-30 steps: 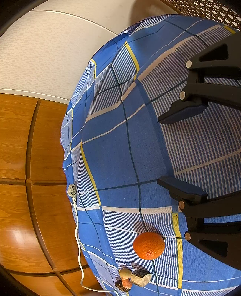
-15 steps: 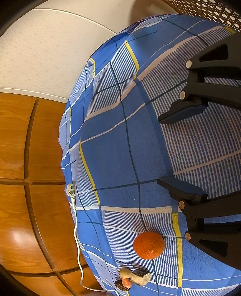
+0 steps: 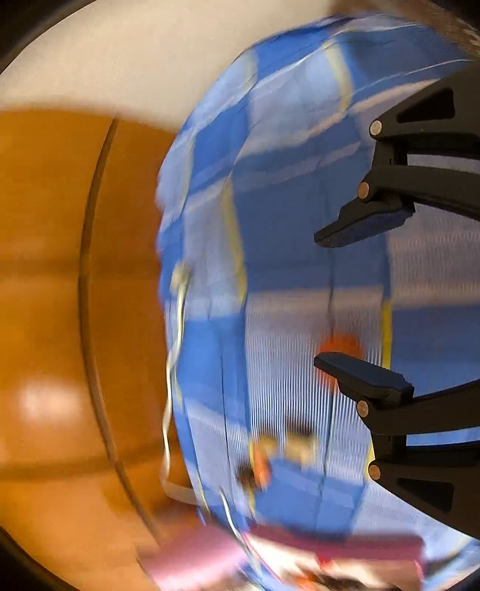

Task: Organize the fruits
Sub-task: 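Move the right tool over the orange carrot on the cloth, then grasp the carrot with the right tool and lift it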

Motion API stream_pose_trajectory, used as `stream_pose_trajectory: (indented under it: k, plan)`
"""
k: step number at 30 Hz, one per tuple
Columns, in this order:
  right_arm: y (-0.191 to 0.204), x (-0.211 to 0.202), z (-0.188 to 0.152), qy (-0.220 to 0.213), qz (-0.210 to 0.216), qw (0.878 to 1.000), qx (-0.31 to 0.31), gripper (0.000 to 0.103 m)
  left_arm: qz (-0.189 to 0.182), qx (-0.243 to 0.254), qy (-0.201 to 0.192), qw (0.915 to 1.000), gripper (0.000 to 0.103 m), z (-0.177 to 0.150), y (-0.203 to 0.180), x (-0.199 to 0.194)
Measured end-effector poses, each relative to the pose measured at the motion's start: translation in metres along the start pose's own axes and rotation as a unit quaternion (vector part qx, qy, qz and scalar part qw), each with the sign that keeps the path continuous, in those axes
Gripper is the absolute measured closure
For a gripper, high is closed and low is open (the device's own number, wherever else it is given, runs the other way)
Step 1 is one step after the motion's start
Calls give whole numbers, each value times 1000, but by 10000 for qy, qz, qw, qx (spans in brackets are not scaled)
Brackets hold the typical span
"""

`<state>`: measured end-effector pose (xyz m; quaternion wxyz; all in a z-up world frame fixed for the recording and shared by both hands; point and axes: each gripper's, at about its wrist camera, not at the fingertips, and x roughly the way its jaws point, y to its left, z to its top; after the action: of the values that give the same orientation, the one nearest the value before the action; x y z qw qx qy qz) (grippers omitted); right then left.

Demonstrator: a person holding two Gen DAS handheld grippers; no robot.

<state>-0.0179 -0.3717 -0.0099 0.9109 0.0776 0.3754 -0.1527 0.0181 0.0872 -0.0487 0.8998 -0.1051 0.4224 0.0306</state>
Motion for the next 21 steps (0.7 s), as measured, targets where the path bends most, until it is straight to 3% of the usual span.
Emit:
stream_pose_trajectory:
  k: [3,8,14,21]
  plan:
    - [43,0,14,11,696,9937,-874,43,-1,-36,25,10000,18,0,1,1]
    - [112,14,30,58,1154,9685,-2207,49,-4,-93,37,9999,18,0,4,2]
    - [158,49,50,299,1185,9401,-3183,49,-30,-105,62,9999,18,1,5,3]
    - [187,96,61,701,867,9105,-3982,49,-56,-120,77,9999,17,3,5,4]
